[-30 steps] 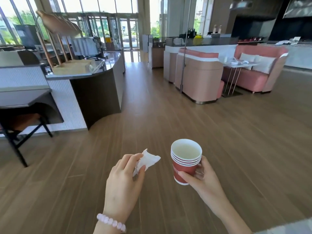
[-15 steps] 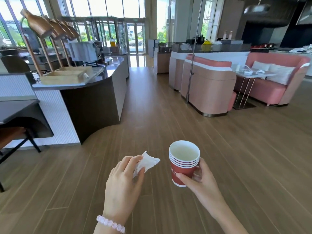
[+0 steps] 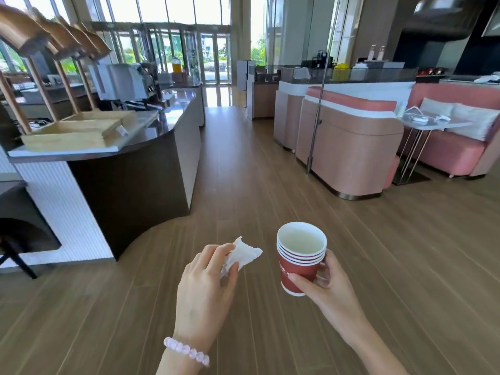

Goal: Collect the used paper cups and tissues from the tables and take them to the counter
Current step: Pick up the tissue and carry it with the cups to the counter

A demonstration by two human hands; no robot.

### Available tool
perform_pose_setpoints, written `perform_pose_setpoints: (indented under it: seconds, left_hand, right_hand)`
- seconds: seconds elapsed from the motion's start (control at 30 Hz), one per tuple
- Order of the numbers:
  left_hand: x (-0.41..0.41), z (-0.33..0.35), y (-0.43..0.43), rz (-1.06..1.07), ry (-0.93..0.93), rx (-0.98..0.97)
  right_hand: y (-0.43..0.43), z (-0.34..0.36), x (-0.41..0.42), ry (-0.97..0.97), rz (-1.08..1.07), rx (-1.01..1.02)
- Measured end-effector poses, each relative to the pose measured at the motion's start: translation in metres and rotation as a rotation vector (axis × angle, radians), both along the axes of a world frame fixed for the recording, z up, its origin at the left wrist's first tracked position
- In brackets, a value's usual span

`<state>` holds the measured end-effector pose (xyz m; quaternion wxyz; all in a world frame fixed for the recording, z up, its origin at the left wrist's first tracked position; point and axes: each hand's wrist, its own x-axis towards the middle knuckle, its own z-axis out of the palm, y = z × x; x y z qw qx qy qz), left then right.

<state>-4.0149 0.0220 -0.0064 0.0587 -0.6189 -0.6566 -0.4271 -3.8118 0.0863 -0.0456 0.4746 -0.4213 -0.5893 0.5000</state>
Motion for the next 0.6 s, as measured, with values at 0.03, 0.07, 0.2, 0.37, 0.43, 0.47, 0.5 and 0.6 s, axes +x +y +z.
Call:
perform_pose_setpoints:
  seconds: [0.03,0.07,0.2,0.37,0.43,0.47,0.5,0.6]
  left_hand:
    - [-0.012,0.003,0.022,-0.008,0.013,0.005]
    - [-0.024,0.007,0.044,-0.012,0.017,0.009]
    - [-0.062,0.014,0.129,-0.004,0.017,0.016]
    - [-0.091,0.009,0.233,-0.02,0.029,0.016]
    - [-0.101,0.002,0.275,-0.015,0.028,0.003]
    - [-0.106,-0.001,0.297,-0.011,0.023,-0.006]
    - [-0.111,-0.005,0.319,-0.008,0.017,-0.016]
    - [-0.125,-0.012,0.392,-0.006,0.019,-0.034]
  right_hand:
    - [0.021,0.003,-0.011,0.003,-0.006,0.005]
    - [0.043,0.005,-0.021,0.01,-0.015,0.006]
    - [0.122,0.011,-0.055,0.031,-0.033,0.001]
    - [0.224,0.009,-0.088,0.029,-0.055,0.002]
    - [0.269,0.005,-0.1,0.026,-0.047,0.005]
    - [0.293,0.002,-0.106,0.022,-0.041,0.006]
    - [0.317,-0.001,-0.112,0.019,-0.035,0.003]
    - [0.395,-0.006,-0.128,0.022,-0.013,-0.006]
